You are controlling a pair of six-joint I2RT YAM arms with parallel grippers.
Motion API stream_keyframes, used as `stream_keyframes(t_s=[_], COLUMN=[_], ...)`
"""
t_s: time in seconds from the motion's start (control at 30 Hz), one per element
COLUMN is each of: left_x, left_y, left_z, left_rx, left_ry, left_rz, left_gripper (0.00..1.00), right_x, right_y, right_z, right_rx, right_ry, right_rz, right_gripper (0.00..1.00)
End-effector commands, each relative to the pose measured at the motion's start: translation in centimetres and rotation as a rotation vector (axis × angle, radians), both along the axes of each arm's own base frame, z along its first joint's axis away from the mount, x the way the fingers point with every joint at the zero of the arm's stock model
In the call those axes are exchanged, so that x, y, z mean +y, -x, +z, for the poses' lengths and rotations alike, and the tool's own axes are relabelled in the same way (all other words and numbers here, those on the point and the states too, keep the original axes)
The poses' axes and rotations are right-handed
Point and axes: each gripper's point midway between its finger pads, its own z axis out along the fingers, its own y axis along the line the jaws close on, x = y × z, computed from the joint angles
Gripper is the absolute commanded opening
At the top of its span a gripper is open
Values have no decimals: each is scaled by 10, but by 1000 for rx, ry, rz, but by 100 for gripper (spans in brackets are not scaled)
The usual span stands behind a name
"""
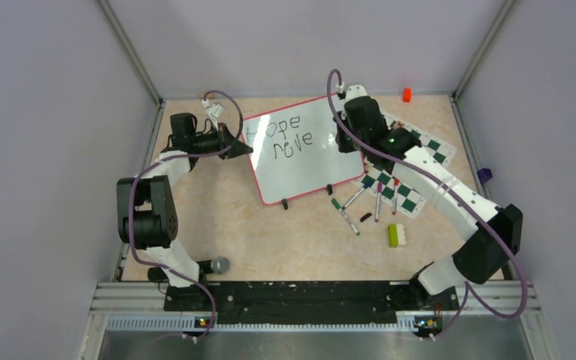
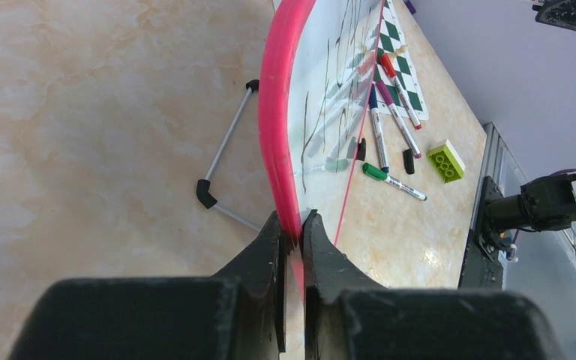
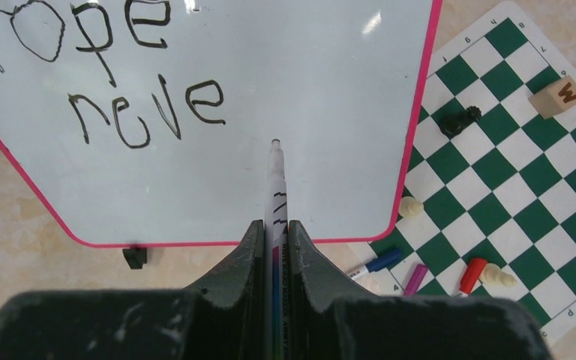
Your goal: Write a sentence on the whiteboard
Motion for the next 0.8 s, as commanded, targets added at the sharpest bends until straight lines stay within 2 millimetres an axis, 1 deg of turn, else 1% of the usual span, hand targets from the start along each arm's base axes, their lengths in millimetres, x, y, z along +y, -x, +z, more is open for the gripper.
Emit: stream_keyframes(t_s=[0.0, 0.07, 0.17, 0.27, 0.33, 0.5, 0.57, 0.63, 0.77], left_x=[10, 11, 10, 11, 10, 9, 9, 9, 9], left_y=[-16, -16, -16, -16, -16, -18, -18, -17, -17], left_z=[-38, -38, -37, -37, -38, -37, -37, -36, -37], left_rx=[-42, -43, -45, -46, -43, -42, -42, -44, -41], left_ry=[-157, -158, -157, -157, -157, -149, -148, -148, -147], left_rz=[97, 97, 95, 97, 97, 89, 88, 89, 87], left_gripper=[0, 0, 0, 0, 0, 0, 0, 0, 0], right_x=[21, 32, 42, 48, 50, 49, 49, 49, 43], right_y=[-23, -28, -36, -44, -50, -57, -58, -60, -60], right_z=[23, 28, 37, 36, 30, -3, -13, -18, -20], right_rx=[-46, -59, -81, -82, -77, -23, -7, 0, -5], right_ry=[-82, -121, -163, -160, -139, -53, -34, -20, 2], right_rz=[6, 29, 37, 40, 40, 48, 46, 43, 28], right_gripper=[0, 0, 0, 0, 0, 0, 0, 0, 0])
